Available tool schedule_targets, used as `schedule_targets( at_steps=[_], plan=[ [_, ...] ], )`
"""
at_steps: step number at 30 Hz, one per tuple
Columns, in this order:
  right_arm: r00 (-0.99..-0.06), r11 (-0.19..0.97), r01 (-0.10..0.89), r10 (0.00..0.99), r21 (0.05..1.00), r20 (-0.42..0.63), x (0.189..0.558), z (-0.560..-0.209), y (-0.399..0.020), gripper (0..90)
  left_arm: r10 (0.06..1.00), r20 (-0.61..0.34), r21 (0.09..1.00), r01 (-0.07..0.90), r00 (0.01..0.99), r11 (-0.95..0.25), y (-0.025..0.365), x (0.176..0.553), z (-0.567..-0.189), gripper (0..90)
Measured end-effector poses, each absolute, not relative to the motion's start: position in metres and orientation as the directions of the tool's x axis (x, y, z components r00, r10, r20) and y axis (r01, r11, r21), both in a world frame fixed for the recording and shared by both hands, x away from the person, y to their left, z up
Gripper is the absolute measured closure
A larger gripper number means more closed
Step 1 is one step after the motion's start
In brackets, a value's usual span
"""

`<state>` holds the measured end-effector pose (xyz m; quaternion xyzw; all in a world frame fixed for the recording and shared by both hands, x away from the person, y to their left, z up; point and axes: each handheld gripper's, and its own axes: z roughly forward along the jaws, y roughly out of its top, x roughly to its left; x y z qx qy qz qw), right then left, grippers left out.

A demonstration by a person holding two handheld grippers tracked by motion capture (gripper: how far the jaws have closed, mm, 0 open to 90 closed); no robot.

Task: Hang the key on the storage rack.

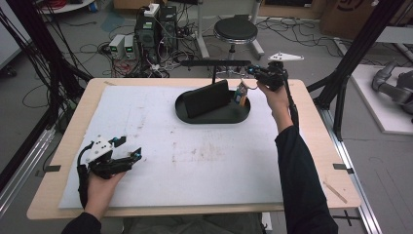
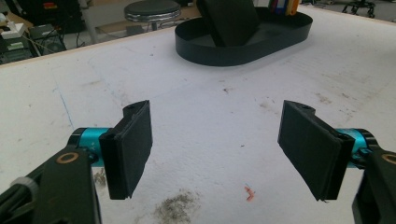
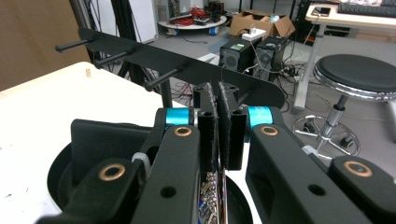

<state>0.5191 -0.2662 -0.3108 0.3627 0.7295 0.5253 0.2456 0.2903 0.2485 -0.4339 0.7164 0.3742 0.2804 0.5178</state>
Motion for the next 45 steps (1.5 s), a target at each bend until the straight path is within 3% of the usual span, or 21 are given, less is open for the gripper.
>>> schedule_targets(
  at_steps=[26,45],
  plan=[
    [-0.592,0.182,0.278,0.806,0.943,0.019,0.53,-0.322,-0.269,86.9,0.829,0.011,0.95,0.254,0.56,-0.184,0.251,0.29,-0.436,26.3],
    [-0.445,0.198,0.324,0.895,0.925,-0.035,0.527,-0.321,-0.272,77.1,0.826,0.01,0.951,0.25,0.563,-0.182,0.25,0.289,-0.436,26.3]
  ],
)
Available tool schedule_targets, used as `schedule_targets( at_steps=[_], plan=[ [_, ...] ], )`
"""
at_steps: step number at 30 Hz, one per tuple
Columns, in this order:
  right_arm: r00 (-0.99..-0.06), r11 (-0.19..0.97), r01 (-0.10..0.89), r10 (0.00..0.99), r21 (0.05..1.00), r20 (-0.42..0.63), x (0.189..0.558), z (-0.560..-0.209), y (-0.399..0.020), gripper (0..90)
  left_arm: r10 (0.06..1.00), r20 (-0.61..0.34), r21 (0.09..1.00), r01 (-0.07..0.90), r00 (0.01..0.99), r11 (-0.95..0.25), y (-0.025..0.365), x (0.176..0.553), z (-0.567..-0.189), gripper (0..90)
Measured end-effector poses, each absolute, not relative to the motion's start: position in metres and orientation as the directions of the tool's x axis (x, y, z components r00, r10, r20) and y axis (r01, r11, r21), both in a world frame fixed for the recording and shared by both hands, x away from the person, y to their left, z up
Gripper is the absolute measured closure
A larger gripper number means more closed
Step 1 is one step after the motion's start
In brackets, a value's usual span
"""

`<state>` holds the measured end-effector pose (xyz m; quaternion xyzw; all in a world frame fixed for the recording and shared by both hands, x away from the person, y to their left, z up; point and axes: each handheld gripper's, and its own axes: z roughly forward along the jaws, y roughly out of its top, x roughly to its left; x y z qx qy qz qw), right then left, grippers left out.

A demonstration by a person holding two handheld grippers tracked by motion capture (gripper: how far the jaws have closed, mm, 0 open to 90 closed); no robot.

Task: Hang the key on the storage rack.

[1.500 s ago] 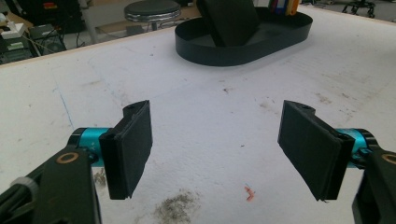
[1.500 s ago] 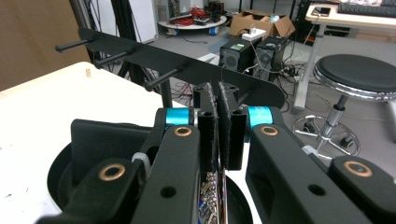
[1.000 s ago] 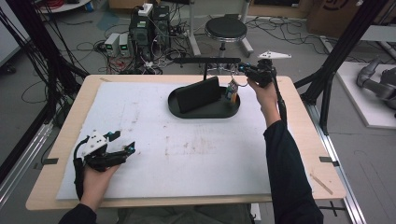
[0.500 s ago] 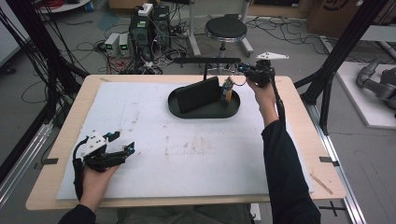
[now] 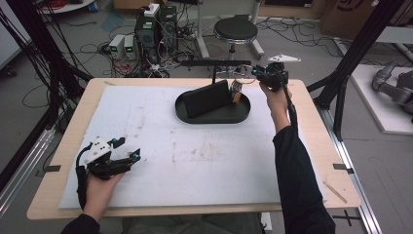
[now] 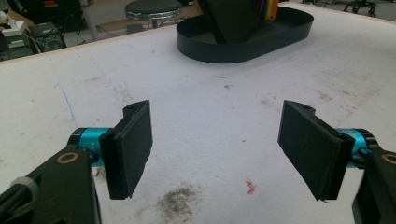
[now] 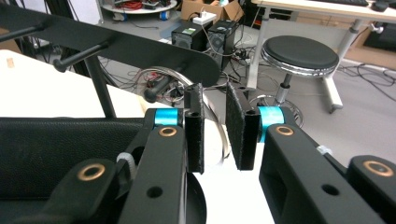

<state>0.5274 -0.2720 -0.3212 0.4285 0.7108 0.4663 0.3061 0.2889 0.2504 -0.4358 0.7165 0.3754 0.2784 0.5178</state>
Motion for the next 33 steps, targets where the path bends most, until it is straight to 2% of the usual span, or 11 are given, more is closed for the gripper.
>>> schedule_targets(
  at_steps=[3,6,13,16,20,22,24,33],
  plan=[
    [-0.434,0.185,0.328,0.901,0.926,-0.027,0.524,-0.318,-0.278,74.7,0.824,0.012,0.951,0.248,0.567,-0.185,0.25,0.29,-0.435,26.3],
    [-0.436,0.173,0.328,0.9,0.929,-0.014,0.518,-0.313,-0.282,68.2,0.823,0.012,0.952,0.244,0.568,-0.183,0.249,0.291,-0.434,26.3],
    [-0.487,0.162,0.342,0.873,0.926,0.027,0.495,-0.3,-0.287,55.9,0.809,0.009,0.958,0.226,0.587,-0.175,0.242,0.299,-0.429,26.3],
    [-0.499,0.159,0.28,0.867,0.947,0.002,0.477,-0.299,-0.289,56.2,0.802,0.008,0.962,0.214,0.597,-0.168,0.239,0.302,-0.427,26.3],
    [-0.526,0.145,0.337,0.848,0.93,0.058,0.462,-0.3,-0.295,51.0,0.79,0.014,0.963,0.204,0.613,-0.175,0.233,0.308,-0.425,26.3],
    [-0.536,0.134,0.296,0.843,0.946,0.048,0.448,-0.301,-0.298,51.6,0.786,0.017,0.963,0.202,0.618,-0.18,0.231,0.31,-0.425,26.3],
    [-0.551,0.137,0.317,0.832,0.938,0.064,0.438,-0.301,-0.3,48.6,0.786,0.022,0.962,0.201,0.618,-0.186,0.228,0.312,-0.425,26.3],
    [-0.587,0.112,0.234,0.808,0.966,0.048,0.383,-0.316,-0.309,46.2,0.778,0.008,0.968,0.189,0.628,-0.163,0.221,0.319,-0.421,26.3]
  ],
)
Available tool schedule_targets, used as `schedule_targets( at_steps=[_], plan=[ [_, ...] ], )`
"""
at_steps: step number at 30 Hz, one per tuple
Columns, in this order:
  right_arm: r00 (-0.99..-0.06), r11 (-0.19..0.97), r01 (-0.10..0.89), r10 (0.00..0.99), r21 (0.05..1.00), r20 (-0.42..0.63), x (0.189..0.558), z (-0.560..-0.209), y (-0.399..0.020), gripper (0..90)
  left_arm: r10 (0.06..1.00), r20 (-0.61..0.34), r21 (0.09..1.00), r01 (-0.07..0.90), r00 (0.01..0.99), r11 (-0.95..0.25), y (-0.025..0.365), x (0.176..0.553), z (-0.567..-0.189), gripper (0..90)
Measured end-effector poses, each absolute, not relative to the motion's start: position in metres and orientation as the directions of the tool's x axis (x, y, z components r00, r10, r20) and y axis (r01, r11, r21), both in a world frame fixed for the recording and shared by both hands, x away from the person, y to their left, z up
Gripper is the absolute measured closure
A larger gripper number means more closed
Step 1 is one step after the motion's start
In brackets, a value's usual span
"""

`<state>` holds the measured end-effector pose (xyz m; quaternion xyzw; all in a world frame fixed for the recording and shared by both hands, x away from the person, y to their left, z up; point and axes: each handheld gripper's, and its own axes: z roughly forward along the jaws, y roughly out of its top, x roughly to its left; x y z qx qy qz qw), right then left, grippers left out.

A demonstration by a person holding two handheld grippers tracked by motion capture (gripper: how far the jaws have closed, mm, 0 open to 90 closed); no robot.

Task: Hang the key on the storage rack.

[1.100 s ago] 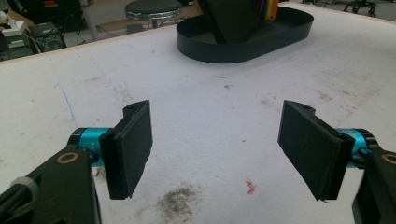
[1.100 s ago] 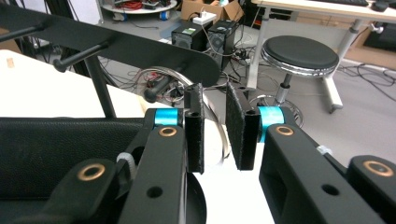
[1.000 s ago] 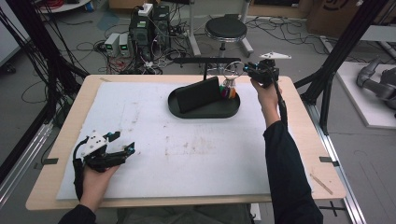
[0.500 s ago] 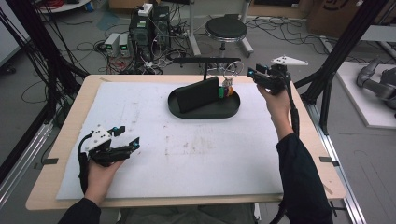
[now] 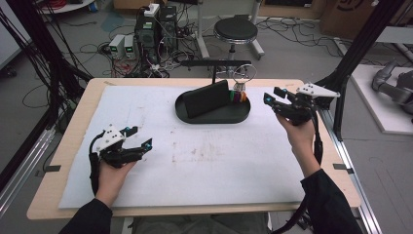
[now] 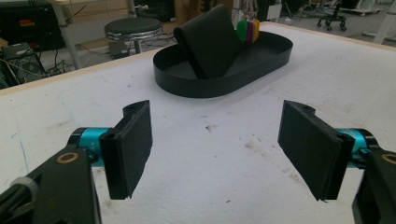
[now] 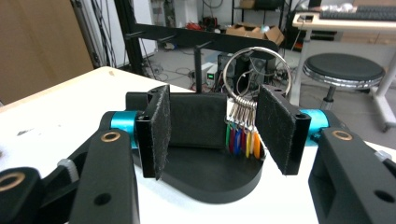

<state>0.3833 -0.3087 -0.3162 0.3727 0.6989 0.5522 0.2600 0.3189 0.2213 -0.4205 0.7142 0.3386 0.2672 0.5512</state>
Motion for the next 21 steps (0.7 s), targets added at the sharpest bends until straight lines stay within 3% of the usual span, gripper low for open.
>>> schedule_targets(
  at_steps=[14,21],
  plan=[
    [-0.55,0.054,0.239,0.83,0.97,0.089,0.328,-0.363,-0.331,39.0,0.79,0.014,0.975,0.168,0.613,-0.148,0.221,0.314,-0.411,26.3],
    [-0.542,0.082,0.278,0.836,0.957,0.086,0.324,-0.384,-0.332,38.2,0.784,0.007,0.975,0.169,0.62,-0.142,0.22,0.311,-0.409,26.3]
  ],
)
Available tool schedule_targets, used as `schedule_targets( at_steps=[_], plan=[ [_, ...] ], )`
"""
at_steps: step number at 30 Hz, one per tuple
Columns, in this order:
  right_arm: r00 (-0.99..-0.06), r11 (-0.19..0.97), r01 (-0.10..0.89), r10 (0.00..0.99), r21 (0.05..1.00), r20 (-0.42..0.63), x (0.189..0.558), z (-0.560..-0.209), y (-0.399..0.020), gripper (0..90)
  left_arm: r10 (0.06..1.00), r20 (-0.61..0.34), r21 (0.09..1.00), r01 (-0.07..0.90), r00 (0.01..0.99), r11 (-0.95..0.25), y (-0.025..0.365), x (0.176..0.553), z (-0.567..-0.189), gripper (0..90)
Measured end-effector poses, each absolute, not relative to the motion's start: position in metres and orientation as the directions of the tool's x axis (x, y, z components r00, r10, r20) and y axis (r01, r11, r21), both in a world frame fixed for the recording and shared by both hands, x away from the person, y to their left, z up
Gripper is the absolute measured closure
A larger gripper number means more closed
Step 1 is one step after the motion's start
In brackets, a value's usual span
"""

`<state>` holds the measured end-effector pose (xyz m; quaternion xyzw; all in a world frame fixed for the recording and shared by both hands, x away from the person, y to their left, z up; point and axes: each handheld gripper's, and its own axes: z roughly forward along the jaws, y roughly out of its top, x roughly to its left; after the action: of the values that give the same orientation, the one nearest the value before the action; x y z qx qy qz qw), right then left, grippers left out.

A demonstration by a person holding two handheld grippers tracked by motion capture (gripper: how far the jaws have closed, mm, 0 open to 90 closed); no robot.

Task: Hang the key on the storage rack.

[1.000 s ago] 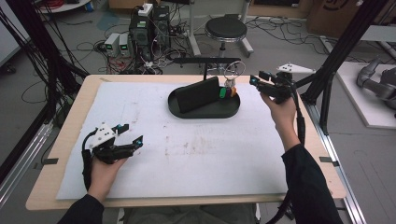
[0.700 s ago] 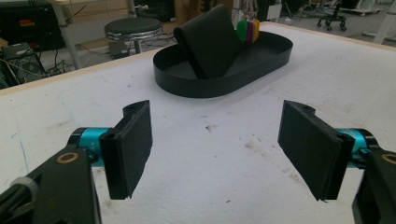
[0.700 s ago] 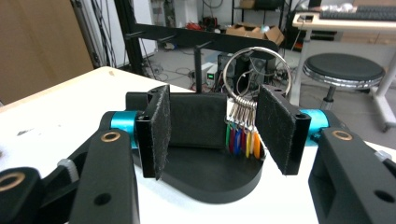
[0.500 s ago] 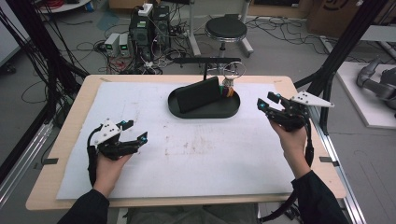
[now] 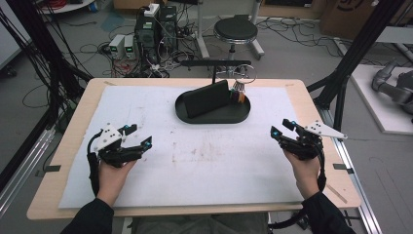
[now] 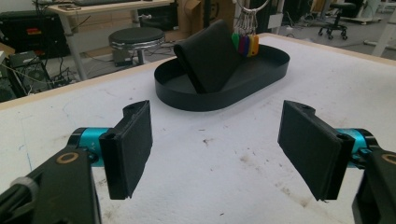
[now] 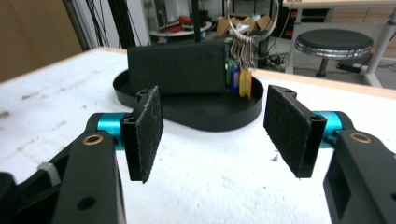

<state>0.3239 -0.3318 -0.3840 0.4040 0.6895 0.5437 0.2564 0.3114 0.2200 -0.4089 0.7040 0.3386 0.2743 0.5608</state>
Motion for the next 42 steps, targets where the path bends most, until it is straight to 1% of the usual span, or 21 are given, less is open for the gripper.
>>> schedule_targets(
  at_steps=[16,42],
  plan=[
    [-0.539,0.154,0.291,0.842,0.944,0.029,0.329,-0.3921,-0.3256,38.1,0.786,0.02,0.971,0.177,0.618,-0.163,0.2213,0.3078,-0.4112,26.3],
    [-0.53,0.156,0.308,0.847,0.939,0.033,0.3322,-0.395,-0.3309,38.1,0.787,0.025,0.969,0.18,0.616,-0.172,0.2208,0.3069,-0.4112,26.3]
  ],
)
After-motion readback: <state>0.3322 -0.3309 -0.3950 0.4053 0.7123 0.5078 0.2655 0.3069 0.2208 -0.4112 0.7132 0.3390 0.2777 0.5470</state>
